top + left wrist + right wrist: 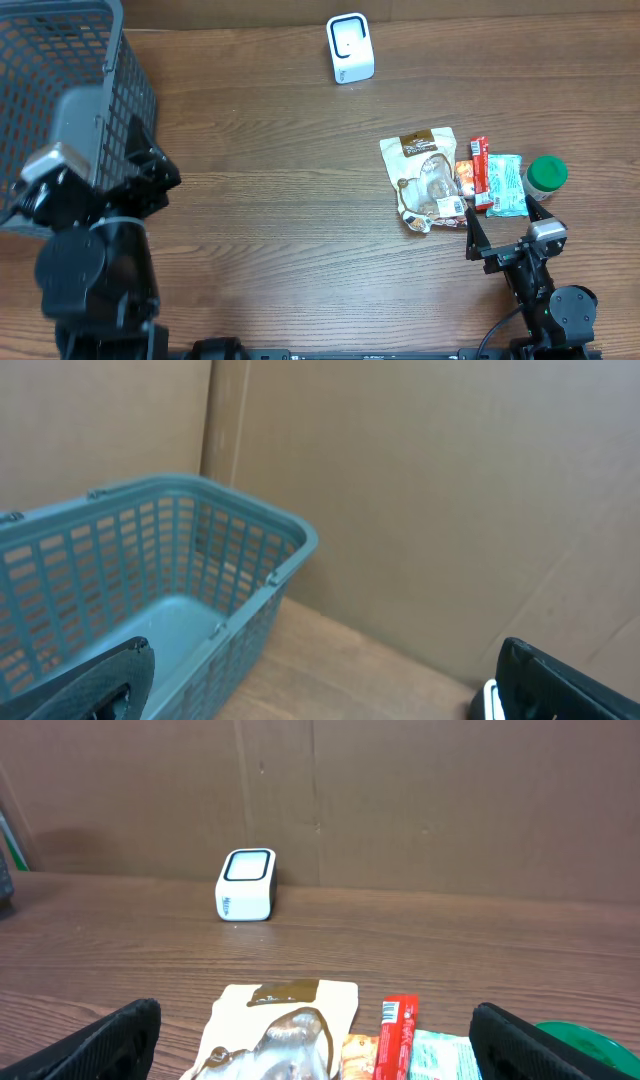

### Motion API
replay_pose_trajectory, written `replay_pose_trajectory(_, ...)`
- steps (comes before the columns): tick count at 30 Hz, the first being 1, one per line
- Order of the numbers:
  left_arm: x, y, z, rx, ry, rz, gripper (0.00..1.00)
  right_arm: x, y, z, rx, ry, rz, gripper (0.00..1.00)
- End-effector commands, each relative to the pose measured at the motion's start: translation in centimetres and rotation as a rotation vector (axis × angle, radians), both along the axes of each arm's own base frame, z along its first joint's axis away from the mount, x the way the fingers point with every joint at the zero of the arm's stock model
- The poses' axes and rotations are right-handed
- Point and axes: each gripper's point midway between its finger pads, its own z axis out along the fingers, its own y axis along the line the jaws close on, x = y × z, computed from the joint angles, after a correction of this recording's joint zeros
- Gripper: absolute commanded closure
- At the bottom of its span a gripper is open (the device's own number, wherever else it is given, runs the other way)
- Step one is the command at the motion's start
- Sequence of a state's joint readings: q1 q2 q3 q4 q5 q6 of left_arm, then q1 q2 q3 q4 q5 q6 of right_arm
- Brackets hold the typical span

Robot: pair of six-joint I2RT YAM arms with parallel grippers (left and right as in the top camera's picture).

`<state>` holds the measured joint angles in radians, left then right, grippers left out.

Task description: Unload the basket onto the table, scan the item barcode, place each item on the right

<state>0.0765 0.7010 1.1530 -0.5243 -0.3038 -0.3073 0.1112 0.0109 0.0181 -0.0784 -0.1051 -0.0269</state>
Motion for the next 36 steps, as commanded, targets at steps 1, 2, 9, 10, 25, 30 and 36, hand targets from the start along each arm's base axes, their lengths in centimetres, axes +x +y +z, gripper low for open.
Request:
replay_pose_trajectory(1,-0.8,0.2,0.3,0.013,-0.011,0.014,0.00,0.0,-0.1,-0.2,-0.007,-0.004,-0.001,0.00)
replay_pose_trajectory(2,-1.2,0.2,0.3,0.014,-0.019,0.014,0.00,0.0,-0.1,-0.2,-0.007,-0.004,-0.001,0.00)
replay_pose_trajectory(9,-2.9,0.0,-3.1,0.013,-0.006,0.014,0.00,0.0,-0.1,-0.2,-0.007,-0.004,-0.001,0.00)
replay_pose_trajectory(10,-3.1,0.0,-3.9,0.013,0.001,0.014,0.00,0.0,-0.1,-0.2,-0.007,-0.004,-0.001,0.00)
replay_pose_trajectory(25,-7.8,2.2,-19.5,0.052,0.308,0.165,0.00,0.0,-0.1,-0.2,-0.007,-0.004,-0.001,0.00)
replay_pose_trajectory(30,-6.5,1.7,-18.4,0.046,0.151,0.132,0.00,0.0,-0.1,-0.2,-0.007,-0.004,-0.001,0.00)
replay_pose_trajectory(36,-4.4,-0.7,-13.7,0.055,-0.215,-0.023,0.00,0.0,-0.1,-0.2,-0.007,-0.004,-0.001,0.00)
